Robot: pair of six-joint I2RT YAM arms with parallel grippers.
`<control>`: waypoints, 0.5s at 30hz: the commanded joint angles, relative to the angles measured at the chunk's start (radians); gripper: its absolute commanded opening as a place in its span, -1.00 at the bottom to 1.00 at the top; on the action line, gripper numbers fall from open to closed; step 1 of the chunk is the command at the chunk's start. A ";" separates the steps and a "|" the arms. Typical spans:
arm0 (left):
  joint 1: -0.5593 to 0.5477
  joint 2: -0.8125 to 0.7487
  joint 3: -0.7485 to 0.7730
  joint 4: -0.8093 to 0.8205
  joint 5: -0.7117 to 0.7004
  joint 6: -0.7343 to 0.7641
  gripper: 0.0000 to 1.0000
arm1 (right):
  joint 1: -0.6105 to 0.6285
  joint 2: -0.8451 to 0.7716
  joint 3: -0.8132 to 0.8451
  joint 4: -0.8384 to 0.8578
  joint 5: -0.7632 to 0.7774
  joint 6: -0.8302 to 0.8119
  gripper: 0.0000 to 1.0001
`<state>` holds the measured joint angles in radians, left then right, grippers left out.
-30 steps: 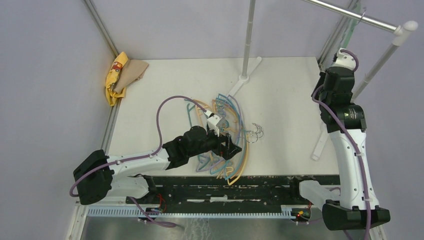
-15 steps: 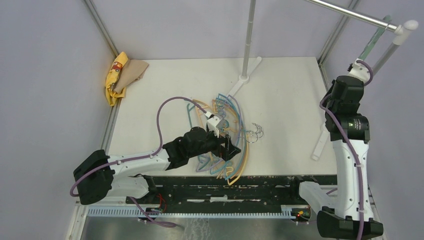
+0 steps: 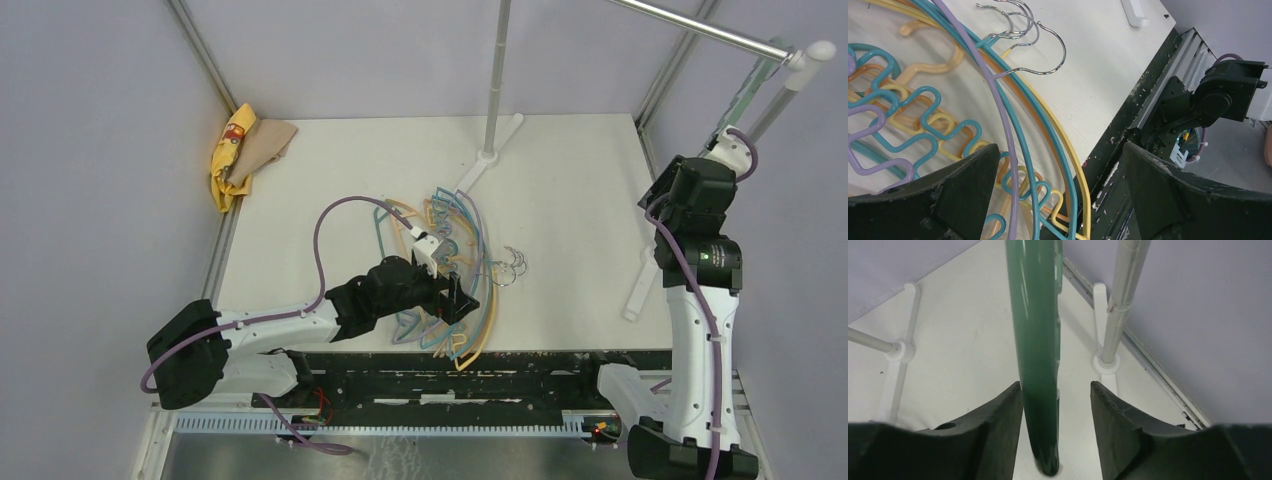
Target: Organize the hangers
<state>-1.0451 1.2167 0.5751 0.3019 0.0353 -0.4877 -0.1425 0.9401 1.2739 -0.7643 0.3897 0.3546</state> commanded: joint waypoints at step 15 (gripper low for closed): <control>-0.003 0.049 -0.019 0.072 -0.009 0.021 0.98 | -0.005 -0.153 0.221 -0.096 0.079 -0.044 0.93</control>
<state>-1.0451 1.2507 0.5655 0.3180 0.0349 -0.4877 -0.1452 0.8234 1.4117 -0.8566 0.4313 0.3496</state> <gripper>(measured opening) 0.990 0.964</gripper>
